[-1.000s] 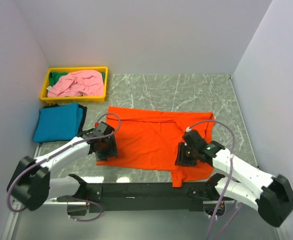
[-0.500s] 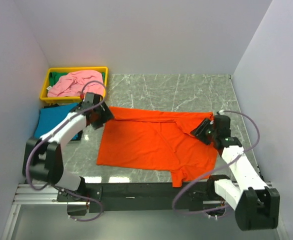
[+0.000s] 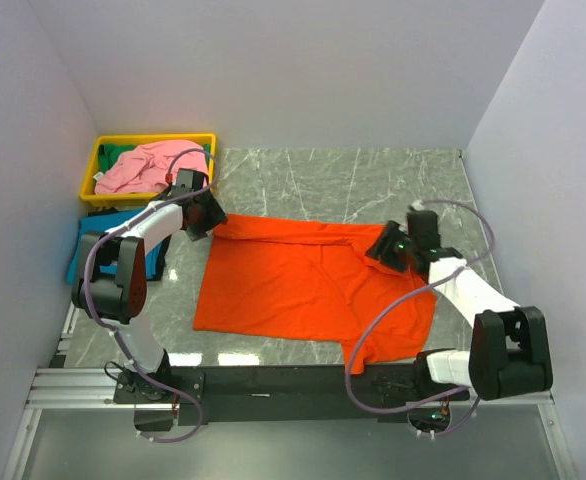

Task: Fold and stack the t-shirts
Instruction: Fold the tshirt

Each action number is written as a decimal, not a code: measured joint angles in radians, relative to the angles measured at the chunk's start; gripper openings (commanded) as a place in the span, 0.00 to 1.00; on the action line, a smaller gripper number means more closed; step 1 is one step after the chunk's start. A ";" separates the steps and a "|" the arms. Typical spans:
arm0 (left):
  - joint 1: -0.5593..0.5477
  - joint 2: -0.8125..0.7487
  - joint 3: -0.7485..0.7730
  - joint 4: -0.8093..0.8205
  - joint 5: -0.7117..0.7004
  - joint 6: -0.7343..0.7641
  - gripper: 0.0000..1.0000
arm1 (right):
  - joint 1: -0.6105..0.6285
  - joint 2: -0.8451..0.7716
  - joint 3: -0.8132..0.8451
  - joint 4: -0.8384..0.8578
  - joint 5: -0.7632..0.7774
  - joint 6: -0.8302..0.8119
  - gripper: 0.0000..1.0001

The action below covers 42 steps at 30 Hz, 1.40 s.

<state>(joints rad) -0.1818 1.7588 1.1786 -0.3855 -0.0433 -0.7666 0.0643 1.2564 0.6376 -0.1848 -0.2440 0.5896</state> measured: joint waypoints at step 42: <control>-0.047 -0.154 0.001 -0.053 -0.208 0.181 0.70 | 0.391 0.515 0.436 -0.254 0.597 -0.421 0.08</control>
<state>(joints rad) -0.2287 1.6047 1.1797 -0.4389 -0.2516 -0.5858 0.4557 1.7718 1.0737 -0.4385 0.3527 0.1684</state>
